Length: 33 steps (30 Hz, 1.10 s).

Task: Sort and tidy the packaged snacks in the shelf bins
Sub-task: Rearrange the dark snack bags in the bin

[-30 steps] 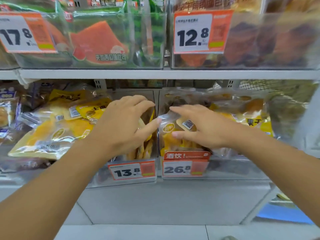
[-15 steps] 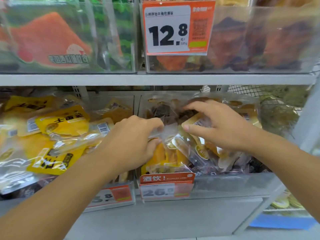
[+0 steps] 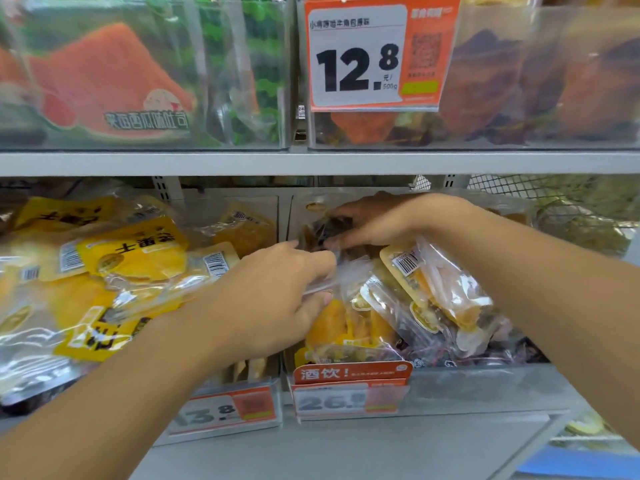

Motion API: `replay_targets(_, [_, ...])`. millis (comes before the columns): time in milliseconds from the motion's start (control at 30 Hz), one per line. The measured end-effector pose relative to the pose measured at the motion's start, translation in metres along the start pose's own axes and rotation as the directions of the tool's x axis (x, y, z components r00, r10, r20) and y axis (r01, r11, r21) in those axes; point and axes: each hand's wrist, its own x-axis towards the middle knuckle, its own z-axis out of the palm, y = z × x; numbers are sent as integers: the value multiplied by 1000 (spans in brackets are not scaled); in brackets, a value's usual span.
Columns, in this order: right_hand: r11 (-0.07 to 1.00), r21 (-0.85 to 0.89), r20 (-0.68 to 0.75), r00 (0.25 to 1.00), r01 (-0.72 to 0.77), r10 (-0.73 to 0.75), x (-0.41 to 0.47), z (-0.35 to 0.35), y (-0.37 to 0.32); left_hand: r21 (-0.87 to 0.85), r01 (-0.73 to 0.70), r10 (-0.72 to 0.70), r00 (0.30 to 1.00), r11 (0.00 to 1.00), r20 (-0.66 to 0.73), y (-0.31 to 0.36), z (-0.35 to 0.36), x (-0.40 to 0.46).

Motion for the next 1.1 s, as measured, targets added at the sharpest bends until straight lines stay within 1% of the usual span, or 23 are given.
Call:
replay_targets(67, [1000, -27, 61, 998, -9, 11, -2, -10, 2, 31, -69, 68, 997, 997, 36, 1, -1, 0])
replay_targets(133, [998, -39, 104, 993, -55, 59, -1, -16, 6, 96, -147, 141, 988, 985, 65, 4, -1, 2])
replay_targets(200, [995, 20, 170, 981, -96, 91, 2, -11, 4, 131, -159, 148, 985, 979, 88, 7, -2, -1])
replay_targets(233, [996, 1, 151, 984, -91, 90, 3, -6, 3, 135, -154, 143, 986, 979, 91, 8, -2, -3])
replay_targets(267, [994, -84, 88, 993, -72, 80, 0, -4, 1, 133, -146, 135, 987, 980, 92, 9, -2, -5])
replay_targets(333, [968, -251, -38, 999, -11, 2, -10, -4, -5, 106, -120, 108, 988, 987, 108, 12, -3, -9])
replay_targets(400, [933, -358, -116, 989, 40, -87, -24, -8, -10, 81, -91, 81, 989, 993, 121, 17, -3, -11])
replay_targets(500, [872, -488, -254, 951, 31, -177, -49, -10, -12, 95, -49, 39, 993, 994, 107, 21, -2, -11])
replay_targets(600, [841, -541, -354, 914, -29, -197, -87, -5, -5, 143, -12, -4, 994, 990, 110, 22, -2, -9])
replay_targets(633, [852, -522, -409, 889, -42, -207, -104, -2, 0, 153, 0, -17, 994, 988, 107, 23, -2, -9])
replay_targets(667, [873, -486, -474, 853, -47, -218, -123, 1, 8, 152, 11, -26, 995, 988, 97, 24, -2, -8])
replay_targets(733, [907, -413, -614, 759, -77, -215, -163, 8, 20, 119, 47, -55, 996, 992, 67, 27, -3, -8])
replay_targets(767, [910, -396, -665, 721, -119, -195, -179, 12, 27, 90, 73, -77, 996, 993, 45, 30, -3, -9])
replay_targets(800, [894, -413, -691, 698, -172, -186, -194, 16, 35, 66, 98, -99, 995, 993, 14, 32, -2, -8])
replay_targets(867, [844, -461, -684, 716, -272, -143, -217, 24, 49, 23, 156, -155, 987, 988, -46, 39, -1, -4])
replay_targets(900, [828, -473, -669, 735, -302, -114, -226, 29, 53, 26, 184, -182, 981, 983, -64, 44, 0, 0])
replay_targets(933, [819, -472, -650, 756, -326, -74, -232, 35, 58, 66, 191, -186, 980, 979, -73, 47, 3, 4])
replay_targets(967, [817, -455, -625, 780, -355, -9, -236, 39, 62, 122, 184, -177, 982, 975, -69, 51, 6, 8])
replay_targets(1033, [827, -391, -576, 808, -404, 123, -236, 44, 67, 214, 152, -152, 988, 965, -17, 55, 11, 14])
replay_targets(1100, [877, -283, -496, 842, -388, 212, -234, 39, 69, 244, 124, -134, 991, 962, 23, 54, 13, 17])
